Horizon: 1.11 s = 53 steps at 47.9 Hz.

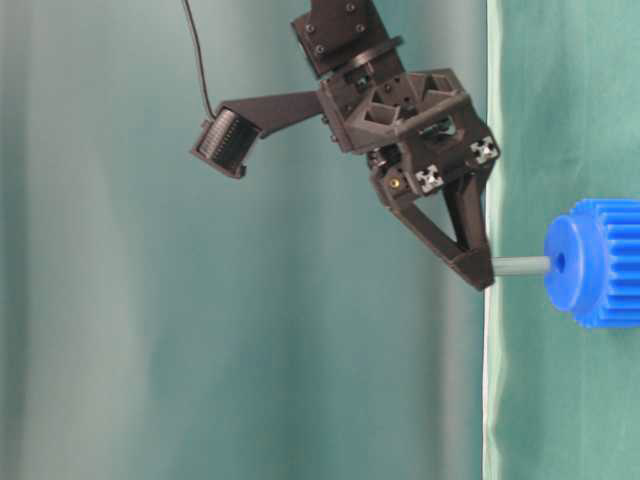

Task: Insert the shaft placed at a random location into the center hole of the medium gear at another random location.
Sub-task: 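Lower the shaft into the gear's center hole with the right gripper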

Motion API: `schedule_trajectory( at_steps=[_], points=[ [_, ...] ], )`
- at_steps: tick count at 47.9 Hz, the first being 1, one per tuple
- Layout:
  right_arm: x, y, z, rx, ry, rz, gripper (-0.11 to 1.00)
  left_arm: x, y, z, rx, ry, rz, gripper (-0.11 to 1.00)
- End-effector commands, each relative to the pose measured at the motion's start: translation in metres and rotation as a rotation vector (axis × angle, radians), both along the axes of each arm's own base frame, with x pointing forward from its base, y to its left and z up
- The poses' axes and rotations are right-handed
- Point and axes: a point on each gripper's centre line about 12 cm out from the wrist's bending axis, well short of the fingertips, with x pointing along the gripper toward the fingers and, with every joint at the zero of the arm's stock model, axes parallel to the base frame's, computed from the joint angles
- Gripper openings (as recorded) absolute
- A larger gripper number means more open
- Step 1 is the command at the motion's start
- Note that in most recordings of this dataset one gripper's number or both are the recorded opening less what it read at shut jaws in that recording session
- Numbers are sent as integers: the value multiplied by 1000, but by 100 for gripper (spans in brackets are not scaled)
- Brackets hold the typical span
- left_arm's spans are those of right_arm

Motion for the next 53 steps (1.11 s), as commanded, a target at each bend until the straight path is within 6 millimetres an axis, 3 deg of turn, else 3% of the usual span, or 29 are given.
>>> schedule_trajectory(
  at_steps=[1, 19, 53],
  points=[
    [5, -2, 22, -30, -56, 7, 13, 2, 0, 6, 0, -15, 1, 0],
    [5, -3, 19, -28, -51, 4, 13, 2, 0, 7, 0, -21, 1, 0],
    [9, -4, -14, -15, -4, -1, 13, 2, 0, 7, -2, -21, 1, 0]
  ],
)
